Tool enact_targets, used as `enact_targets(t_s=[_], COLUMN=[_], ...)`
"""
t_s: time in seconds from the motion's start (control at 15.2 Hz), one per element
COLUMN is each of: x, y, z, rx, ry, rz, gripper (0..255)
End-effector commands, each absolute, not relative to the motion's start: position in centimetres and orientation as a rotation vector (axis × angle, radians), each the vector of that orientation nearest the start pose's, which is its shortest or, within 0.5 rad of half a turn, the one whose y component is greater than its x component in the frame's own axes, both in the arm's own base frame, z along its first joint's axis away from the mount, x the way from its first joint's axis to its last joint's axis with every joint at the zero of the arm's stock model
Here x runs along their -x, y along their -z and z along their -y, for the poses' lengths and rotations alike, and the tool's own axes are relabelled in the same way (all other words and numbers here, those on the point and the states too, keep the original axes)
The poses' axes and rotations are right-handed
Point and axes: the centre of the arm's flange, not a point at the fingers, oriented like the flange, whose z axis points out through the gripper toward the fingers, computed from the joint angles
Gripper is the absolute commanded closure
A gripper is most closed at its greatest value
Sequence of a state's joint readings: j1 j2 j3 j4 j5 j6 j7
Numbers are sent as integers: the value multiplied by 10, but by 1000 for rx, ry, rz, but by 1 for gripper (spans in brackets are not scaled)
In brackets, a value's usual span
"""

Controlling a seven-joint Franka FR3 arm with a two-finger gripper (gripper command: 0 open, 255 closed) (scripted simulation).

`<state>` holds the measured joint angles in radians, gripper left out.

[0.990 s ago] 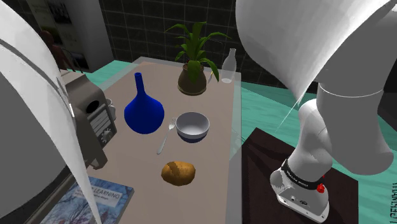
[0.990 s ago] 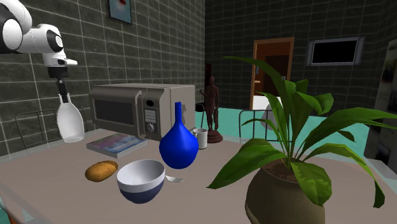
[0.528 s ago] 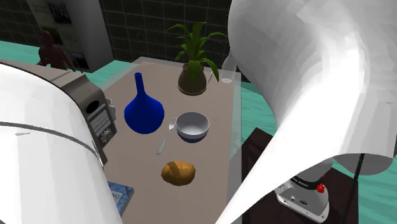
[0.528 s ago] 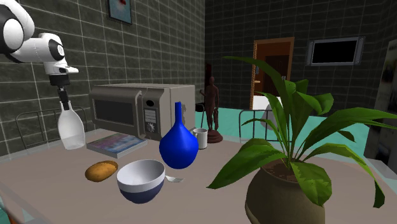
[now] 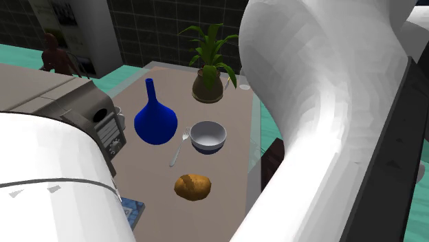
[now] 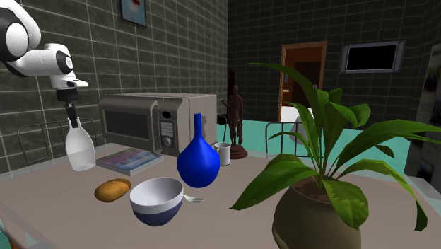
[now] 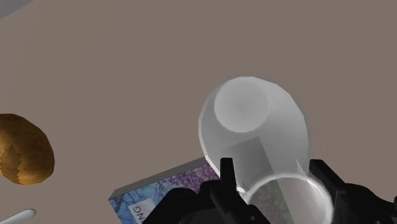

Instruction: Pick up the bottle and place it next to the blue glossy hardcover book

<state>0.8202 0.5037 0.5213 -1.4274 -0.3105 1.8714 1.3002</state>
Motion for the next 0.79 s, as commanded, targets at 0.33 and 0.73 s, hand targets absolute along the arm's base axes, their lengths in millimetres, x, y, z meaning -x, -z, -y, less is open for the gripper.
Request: enact_targets(t_s=[0.33, 0.73], x=[-241, -239], y=[-435, -474], z=[-649, -649], rx=[3143, 3143], ry=[86, 86], rz=[122, 122], gripper=[0, 0])
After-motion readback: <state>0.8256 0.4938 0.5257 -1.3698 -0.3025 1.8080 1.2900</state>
